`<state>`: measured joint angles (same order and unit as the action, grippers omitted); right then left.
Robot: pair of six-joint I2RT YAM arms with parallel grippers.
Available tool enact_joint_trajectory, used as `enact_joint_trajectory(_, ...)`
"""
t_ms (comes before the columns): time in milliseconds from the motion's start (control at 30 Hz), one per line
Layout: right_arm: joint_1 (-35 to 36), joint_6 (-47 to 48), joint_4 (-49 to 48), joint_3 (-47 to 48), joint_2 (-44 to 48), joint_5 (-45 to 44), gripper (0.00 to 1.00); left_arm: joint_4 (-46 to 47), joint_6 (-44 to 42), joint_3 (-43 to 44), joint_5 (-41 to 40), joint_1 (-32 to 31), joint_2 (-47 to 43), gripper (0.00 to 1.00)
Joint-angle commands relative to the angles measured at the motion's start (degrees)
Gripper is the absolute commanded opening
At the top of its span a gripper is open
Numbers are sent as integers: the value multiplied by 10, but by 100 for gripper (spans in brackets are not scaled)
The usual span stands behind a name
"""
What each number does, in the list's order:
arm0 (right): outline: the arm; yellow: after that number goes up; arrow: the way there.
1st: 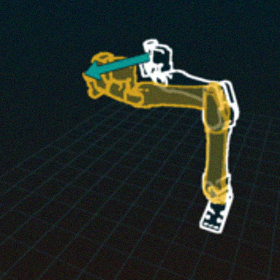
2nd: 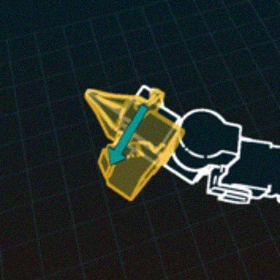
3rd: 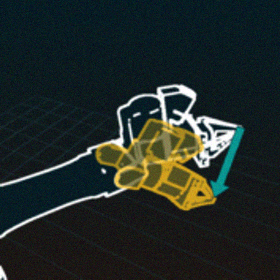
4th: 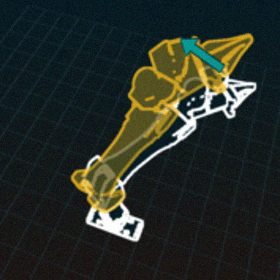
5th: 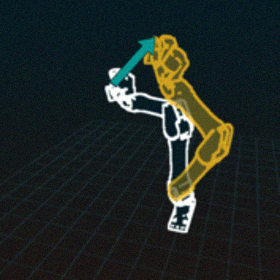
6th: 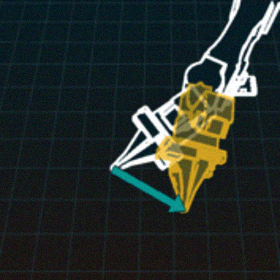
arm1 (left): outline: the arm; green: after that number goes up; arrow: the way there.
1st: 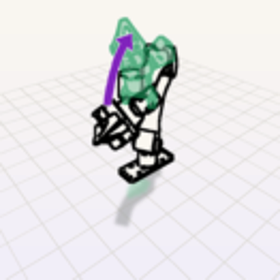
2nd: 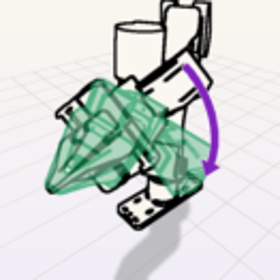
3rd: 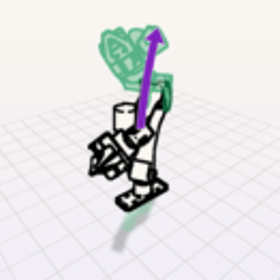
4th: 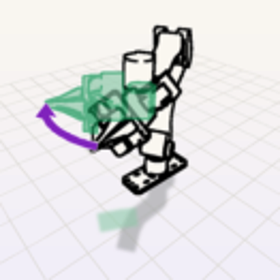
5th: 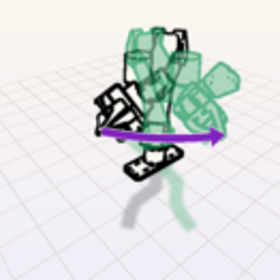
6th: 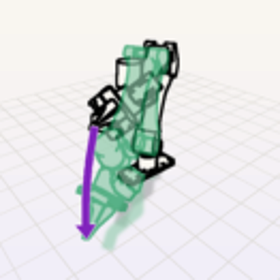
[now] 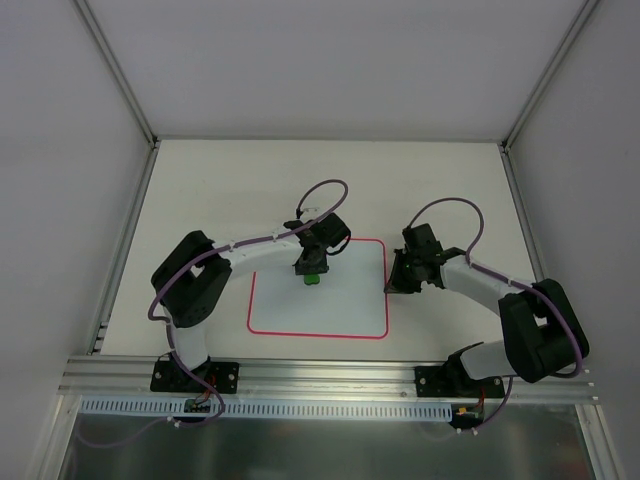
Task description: Erase the whiteboard
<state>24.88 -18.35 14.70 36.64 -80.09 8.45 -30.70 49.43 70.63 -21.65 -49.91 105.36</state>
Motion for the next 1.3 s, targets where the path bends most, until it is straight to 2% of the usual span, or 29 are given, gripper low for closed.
enact_joint_trajectory(0, -1, 8, 24, -20, -23, -17, 0, -15, 7, 12, -16, 0, 7, 27)
enact_joint_trajectory(167, -1, 3, 24, -21, -25, -15, 0, -16, -6, 2, -17, 9, 6, 6)
enact_joint_trajectory(300, 0, -3, 24, -20, -38, -8, 0, -23, -21, -28, -33, 31, -19, 0)
enact_joint_trajectory(533, -1, -12, 24, -19, -45, -12, 0, -24, -74, -89, -45, 102, -60, 0)
enact_joint_trajectory(700, 1, -17, 27, -15, -50, -16, 0, -23, -122, -78, -66, 122, -56, 0)
enact_joint_trajectory(800, 3, -15, 28, -14, -50, -19, 0, -22, -135, -42, -36, 122, -24, 0)
enact_joint_trajectory(1033, 10, -14, 38, -6, -57, -29, 0, -23, -185, 109, 25, 88, 76, 0)
enact_joint_trajectory(1167, 11, -14, 39, -3, -60, -30, 0, -23, -198, 151, 52, 78, 118, 0)
enact_joint_trajectory(1267, 11, -13, 40, -1, -64, -30, 0, -26, -196, 151, 50, 79, 131, 0)
